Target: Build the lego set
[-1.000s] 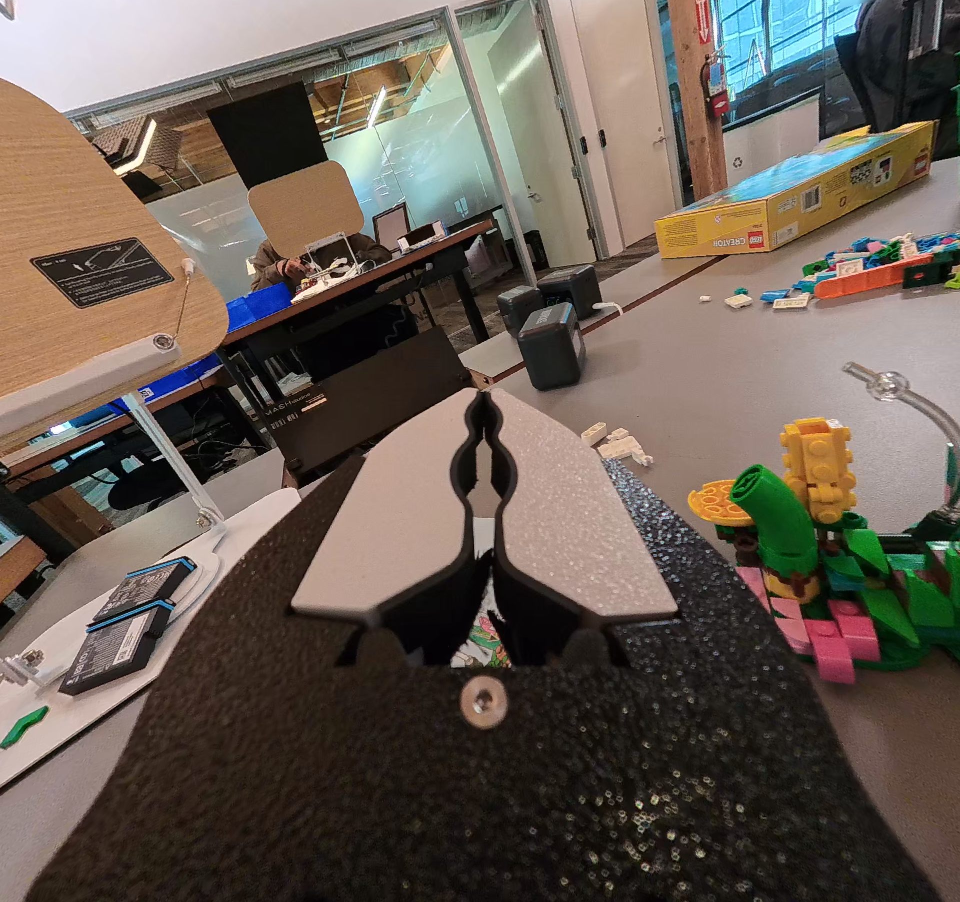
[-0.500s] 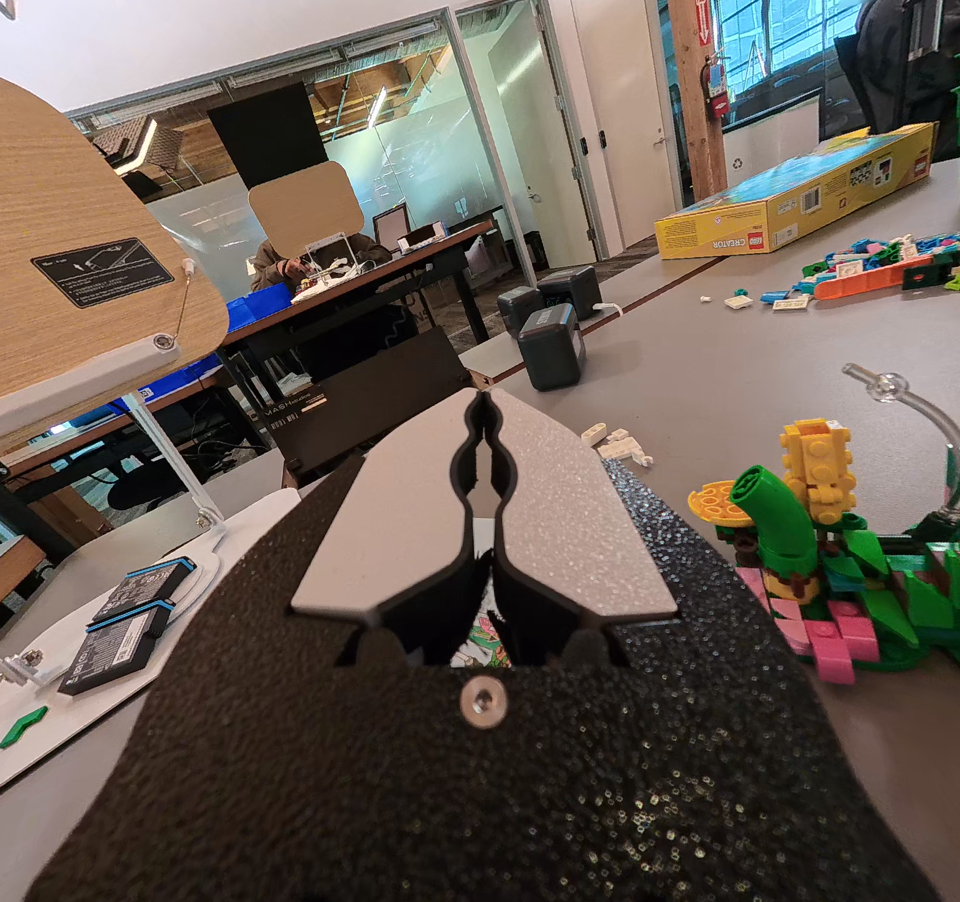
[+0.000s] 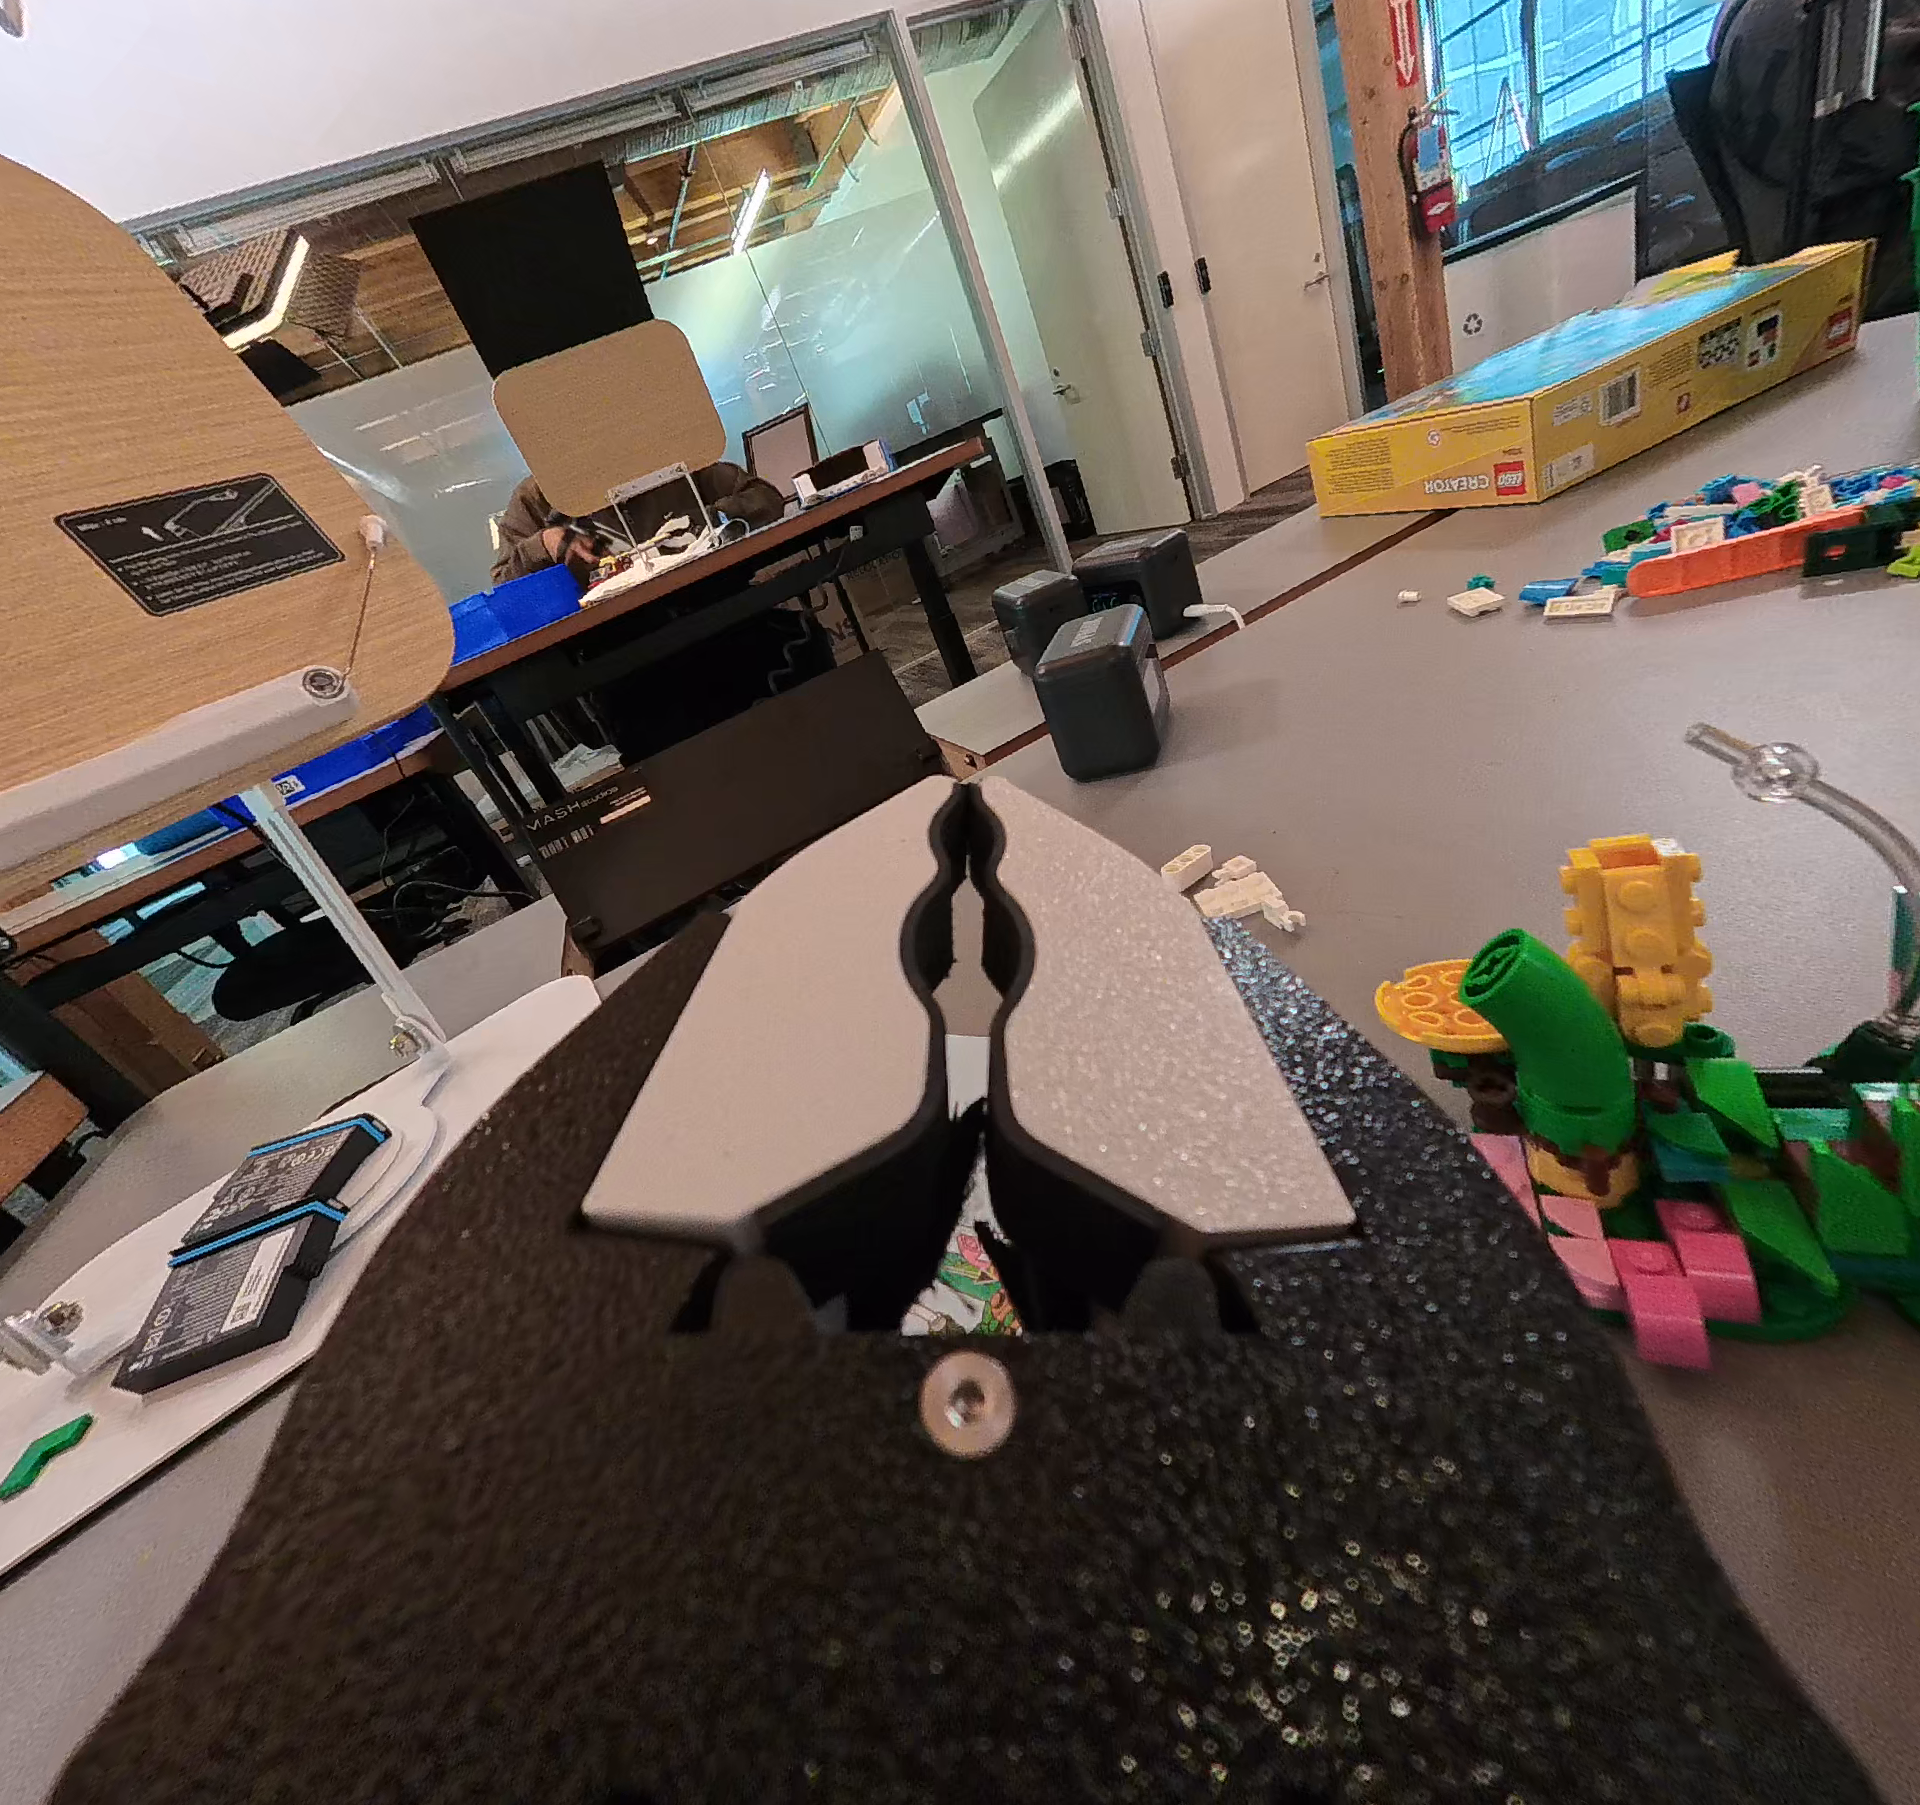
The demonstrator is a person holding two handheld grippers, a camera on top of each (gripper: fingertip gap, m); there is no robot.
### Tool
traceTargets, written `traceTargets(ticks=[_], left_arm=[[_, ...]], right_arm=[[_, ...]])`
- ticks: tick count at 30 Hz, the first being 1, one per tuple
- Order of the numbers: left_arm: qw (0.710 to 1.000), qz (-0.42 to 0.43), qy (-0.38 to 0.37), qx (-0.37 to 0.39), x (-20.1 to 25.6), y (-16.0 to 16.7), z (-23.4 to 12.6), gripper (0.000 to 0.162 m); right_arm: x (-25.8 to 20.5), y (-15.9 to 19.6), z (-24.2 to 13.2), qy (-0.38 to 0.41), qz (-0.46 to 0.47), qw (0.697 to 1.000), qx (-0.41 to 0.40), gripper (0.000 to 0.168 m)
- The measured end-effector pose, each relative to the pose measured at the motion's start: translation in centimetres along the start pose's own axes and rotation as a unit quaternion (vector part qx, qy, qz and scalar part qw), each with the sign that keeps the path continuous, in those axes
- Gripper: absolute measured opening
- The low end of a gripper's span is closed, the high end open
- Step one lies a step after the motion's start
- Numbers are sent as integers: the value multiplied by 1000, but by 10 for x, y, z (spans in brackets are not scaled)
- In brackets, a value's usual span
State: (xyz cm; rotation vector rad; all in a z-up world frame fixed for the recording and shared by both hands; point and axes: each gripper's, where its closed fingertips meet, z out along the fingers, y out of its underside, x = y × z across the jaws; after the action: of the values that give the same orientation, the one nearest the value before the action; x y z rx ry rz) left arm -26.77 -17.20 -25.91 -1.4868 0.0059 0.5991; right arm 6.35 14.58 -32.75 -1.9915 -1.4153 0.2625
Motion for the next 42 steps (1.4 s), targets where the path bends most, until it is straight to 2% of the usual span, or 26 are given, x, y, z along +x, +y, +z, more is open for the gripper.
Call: traceTargets(ticks=[4, 11, 35, 42], left_arm=[[1000, -1, 0, 0, 0, 0, 0, 0], [1000, 0, 1, 0, 0, 0, 0, 0], [1000, 5, 4, -1, 1, 1, 0, 0], [1000, 6, 5, -2, 2, 1, 0, 0]], right_arm=[[-8, 5, 1, -28, -14, 999, -11, 15], [-8, 15, 3, -31, -27, 998, -37, 14], [4, 17, -3, -7, -23, 999, -36, 14], [-7, 35, -4, -52, -28, 995, -78, 11]])
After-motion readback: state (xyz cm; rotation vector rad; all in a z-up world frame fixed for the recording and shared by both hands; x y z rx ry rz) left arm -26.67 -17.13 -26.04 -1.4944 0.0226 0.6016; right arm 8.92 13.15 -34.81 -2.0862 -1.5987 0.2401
